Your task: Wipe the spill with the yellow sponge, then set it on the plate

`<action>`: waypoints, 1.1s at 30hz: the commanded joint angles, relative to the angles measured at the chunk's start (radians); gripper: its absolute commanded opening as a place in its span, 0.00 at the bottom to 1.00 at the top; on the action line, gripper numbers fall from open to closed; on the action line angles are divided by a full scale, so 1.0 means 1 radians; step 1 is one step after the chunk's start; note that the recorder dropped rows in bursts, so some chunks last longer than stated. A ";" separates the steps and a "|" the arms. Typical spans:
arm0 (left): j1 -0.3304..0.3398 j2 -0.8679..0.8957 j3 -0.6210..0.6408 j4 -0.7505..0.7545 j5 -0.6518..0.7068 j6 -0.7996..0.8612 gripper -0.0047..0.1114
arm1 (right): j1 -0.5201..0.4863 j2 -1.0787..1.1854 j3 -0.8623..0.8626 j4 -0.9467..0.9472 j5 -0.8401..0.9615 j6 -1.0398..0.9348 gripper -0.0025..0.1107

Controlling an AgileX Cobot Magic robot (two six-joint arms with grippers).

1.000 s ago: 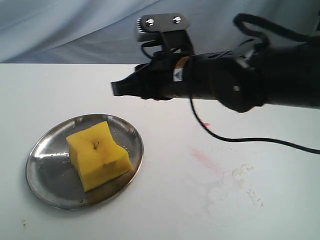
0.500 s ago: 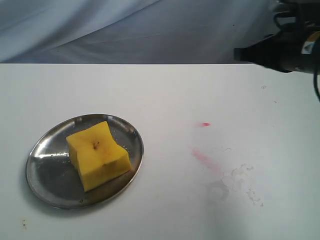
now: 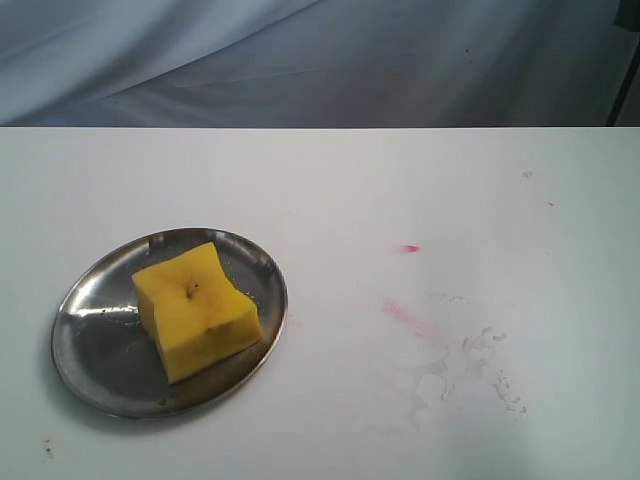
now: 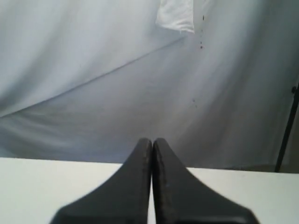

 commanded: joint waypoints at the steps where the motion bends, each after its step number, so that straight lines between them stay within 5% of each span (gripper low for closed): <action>1: 0.003 -0.002 0.005 0.002 -0.003 -0.003 0.04 | -0.037 -0.205 0.174 -0.001 -0.142 -0.003 0.02; 11: 0.003 -0.002 0.005 0.002 -0.003 -0.003 0.04 | -0.075 -0.719 0.318 0.058 -0.190 -0.011 0.02; 33: 0.003 -0.002 0.005 0.002 -0.003 -0.003 0.04 | -0.071 -1.179 0.318 0.049 0.050 -0.158 0.02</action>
